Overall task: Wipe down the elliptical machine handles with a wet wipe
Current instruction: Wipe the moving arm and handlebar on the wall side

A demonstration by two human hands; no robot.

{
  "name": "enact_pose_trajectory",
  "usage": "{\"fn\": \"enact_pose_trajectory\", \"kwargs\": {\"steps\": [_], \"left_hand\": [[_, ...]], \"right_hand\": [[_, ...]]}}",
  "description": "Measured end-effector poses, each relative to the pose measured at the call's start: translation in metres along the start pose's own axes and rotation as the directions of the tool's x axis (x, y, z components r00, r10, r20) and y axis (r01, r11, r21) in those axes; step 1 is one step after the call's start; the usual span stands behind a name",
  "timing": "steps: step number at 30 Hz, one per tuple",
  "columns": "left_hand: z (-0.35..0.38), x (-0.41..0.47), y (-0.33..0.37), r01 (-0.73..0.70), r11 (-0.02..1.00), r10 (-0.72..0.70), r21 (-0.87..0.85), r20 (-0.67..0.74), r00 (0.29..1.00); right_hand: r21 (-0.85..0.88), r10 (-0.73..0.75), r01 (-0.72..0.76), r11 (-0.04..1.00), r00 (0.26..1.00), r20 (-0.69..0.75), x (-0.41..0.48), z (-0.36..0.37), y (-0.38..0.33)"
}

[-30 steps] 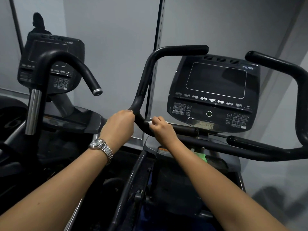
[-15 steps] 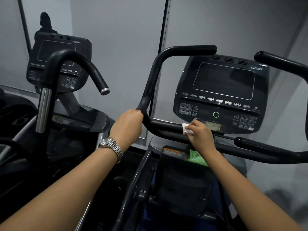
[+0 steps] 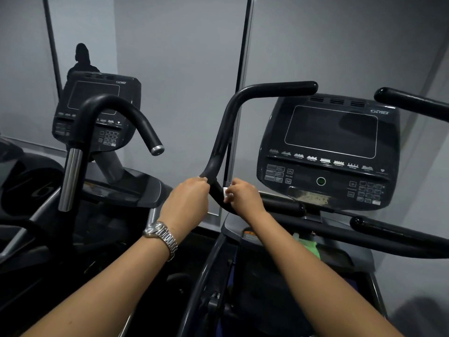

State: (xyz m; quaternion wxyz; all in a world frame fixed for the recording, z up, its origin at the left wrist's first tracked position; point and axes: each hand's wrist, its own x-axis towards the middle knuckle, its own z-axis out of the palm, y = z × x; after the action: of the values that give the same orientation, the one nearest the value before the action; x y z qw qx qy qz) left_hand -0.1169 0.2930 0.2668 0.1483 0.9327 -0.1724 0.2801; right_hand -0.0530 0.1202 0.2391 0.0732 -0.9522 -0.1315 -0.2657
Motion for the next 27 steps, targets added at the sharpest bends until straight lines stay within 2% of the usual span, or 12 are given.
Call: {"fn": "enact_pose_trajectory", "kwargs": {"steps": [6, 10, 14, 18, 22, 25, 27], "left_hand": [[-0.002, -0.002, 0.002, -0.007, 1.000, 0.007, -0.011, -0.005, 1.000], [-0.002, -0.003, 0.001, -0.014, 1.000, 0.014, -0.022, -0.008, 1.000], [-0.002, -0.003, -0.001, -0.023, 1.000, 0.023, -0.009, -0.011, 1.000], [-0.001, -0.001, -0.001, -0.033, 0.999, 0.033, -0.010, 0.004, 0.999], [-0.002, 0.003, -0.001, -0.034, 0.999, 0.035, -0.018, 0.043, 0.998], [-0.001, 0.008, -0.002, -0.044, 0.999, 0.045, -0.009, 0.075, 0.996], [0.000, 0.016, -0.001, -0.055, 0.998, 0.055, -0.003, 0.097, 0.994]], "right_hand": [[0.054, 0.115, -0.117, 0.992, 0.993, 0.043, -0.011, -0.023, 0.026], [0.053, 0.223, -0.224, 0.973, 0.974, 0.026, -0.026, -0.039, 0.050], [0.076, 0.261, -0.260, 0.963, 0.965, -0.002, -0.030, -0.043, 0.059], [0.088, 0.210, -0.209, 0.974, 0.978, -0.001, -0.015, -0.034, 0.041], [0.071, 0.078, -0.085, 0.994, 0.992, 0.101, 0.006, -0.021, 0.025], [0.158, -0.011, -0.019, 0.987, 0.983, 0.185, 0.020, -0.030, 0.036], [0.244, -0.021, -0.024, 0.969, 0.983, 0.181, 0.026, -0.046, 0.047]]}}
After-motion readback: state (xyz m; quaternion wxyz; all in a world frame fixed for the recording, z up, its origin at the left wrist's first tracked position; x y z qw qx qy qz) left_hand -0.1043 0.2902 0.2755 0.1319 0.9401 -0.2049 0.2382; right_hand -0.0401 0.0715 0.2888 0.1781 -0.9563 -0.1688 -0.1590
